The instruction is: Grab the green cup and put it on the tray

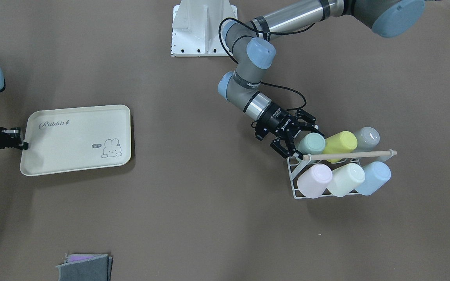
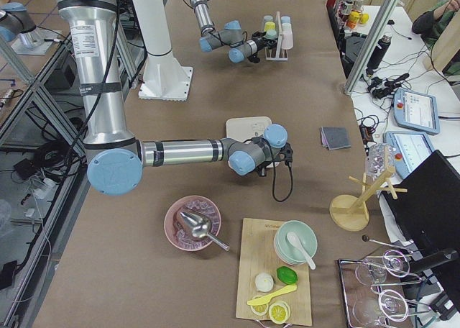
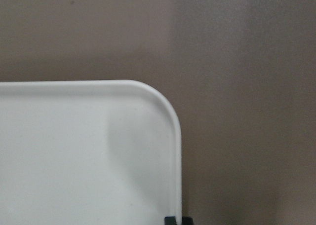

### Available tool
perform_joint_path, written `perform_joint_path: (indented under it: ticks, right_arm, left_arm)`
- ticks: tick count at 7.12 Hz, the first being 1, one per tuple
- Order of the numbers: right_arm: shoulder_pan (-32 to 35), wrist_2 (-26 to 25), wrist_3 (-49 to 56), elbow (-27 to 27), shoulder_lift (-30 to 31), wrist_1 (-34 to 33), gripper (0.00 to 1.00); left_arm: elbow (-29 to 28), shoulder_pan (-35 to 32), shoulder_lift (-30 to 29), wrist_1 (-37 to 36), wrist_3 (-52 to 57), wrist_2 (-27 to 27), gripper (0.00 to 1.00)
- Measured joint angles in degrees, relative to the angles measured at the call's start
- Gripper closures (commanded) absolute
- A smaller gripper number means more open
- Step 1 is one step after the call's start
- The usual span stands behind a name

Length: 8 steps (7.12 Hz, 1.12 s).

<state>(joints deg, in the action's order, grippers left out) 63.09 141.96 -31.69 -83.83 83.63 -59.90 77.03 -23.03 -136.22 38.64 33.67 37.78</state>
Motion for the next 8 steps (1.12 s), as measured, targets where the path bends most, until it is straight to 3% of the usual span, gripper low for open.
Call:
perform_joint_path:
  ticks: [1,3,5,8]
  right_arm:
    - [1.6,2.1,1.3,0.0,0.0,0.4,1.0]
    - [3.0,3.8,0.6,0.5,-1.4,1.1,1.0]
    - [3.1,4.0,-4.3,4.5,-7.6,1.2,1.0]
    - [0.8,3.4,-12.0,11.9,-17.9,1.2,1.0]
  left_arm:
    - [-0.1,0.0,0.1,0.0,-0.1,0.0,0.08]
    - [-0.1,0.0,0.5,0.0,-0.1,0.0,0.41]
    - [0.0,0.0,0.9,0.0,-0.2,-0.1,0.7]
    - [0.8,-0.1,0.9,-0.7,0.3,0.0,0.73]
